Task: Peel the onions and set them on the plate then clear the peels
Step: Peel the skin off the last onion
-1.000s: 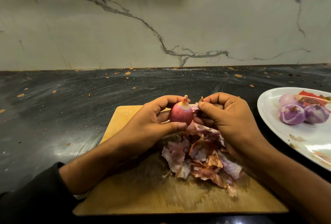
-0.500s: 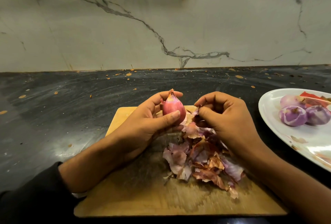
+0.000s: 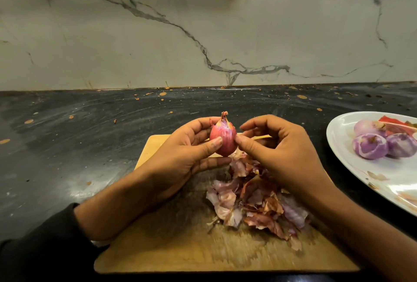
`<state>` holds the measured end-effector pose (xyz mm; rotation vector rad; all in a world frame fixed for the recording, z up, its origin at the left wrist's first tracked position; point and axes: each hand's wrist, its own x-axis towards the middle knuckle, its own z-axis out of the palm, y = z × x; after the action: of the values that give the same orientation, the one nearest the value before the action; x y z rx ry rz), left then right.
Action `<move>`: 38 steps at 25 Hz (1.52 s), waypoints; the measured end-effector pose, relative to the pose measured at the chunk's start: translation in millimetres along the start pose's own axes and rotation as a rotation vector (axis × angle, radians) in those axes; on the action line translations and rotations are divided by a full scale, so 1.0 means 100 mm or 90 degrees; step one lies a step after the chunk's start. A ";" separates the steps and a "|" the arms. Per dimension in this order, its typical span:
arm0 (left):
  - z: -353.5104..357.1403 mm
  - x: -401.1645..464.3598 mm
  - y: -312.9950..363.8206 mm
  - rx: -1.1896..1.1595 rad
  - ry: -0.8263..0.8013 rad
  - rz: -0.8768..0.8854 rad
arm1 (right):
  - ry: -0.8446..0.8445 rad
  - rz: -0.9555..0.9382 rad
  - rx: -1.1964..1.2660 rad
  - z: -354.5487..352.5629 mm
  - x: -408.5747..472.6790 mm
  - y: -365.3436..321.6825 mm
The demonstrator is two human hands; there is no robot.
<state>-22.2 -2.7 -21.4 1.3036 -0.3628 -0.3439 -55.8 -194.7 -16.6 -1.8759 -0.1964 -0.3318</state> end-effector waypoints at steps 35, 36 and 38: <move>0.12 -0.08 0.02 0.042 -0.035 -0.001 | 0.056 -0.001 0.044 0.01 0.03 0.11; 0.13 -0.08 0.02 0.038 -0.031 -0.003 | 0.046 0.000 0.049 0.01 0.03 0.11; 0.13 -0.07 0.02 0.029 -0.026 -0.002 | 0.022 -0.009 0.052 0.02 0.03 0.08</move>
<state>-34.2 -9.9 -16.9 1.3440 -0.4044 -0.3672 -50.1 -195.7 -23.3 -1.7877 -0.1968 -0.3595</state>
